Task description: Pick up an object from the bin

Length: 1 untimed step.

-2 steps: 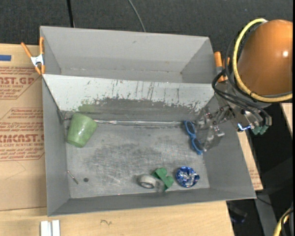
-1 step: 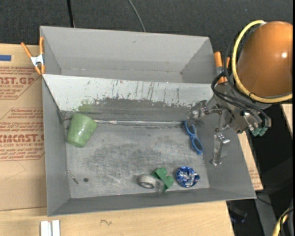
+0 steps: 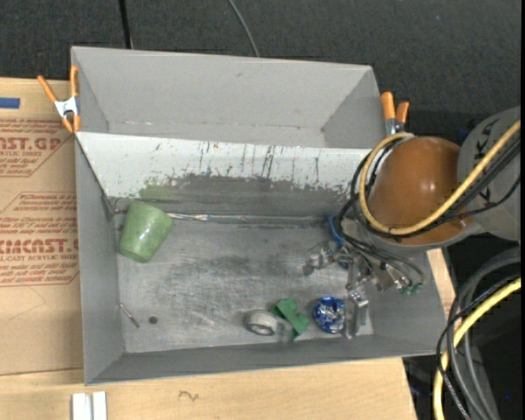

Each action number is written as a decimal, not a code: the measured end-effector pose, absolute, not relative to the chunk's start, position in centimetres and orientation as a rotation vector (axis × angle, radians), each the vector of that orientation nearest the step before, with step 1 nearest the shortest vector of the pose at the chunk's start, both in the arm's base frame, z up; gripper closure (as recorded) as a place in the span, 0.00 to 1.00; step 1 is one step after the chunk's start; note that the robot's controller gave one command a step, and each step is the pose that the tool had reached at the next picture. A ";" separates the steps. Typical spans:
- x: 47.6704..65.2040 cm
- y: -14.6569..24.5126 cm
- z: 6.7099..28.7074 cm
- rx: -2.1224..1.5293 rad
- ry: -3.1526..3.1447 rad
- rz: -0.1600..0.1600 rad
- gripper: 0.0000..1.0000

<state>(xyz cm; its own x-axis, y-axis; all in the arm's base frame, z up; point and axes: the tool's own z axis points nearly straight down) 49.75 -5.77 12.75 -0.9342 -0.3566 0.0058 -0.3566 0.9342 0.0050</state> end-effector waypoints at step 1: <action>48.9 -6.9 7.4 0.885 -3.035 0.007 0.00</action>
Offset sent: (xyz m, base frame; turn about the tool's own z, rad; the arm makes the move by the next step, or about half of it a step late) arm -0.0149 -0.0124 -0.0575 -0.2026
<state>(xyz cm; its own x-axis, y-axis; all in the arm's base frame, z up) 48.89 -6.86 7.39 -0.8430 -0.5377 -0.0179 -0.5376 0.8431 -0.0101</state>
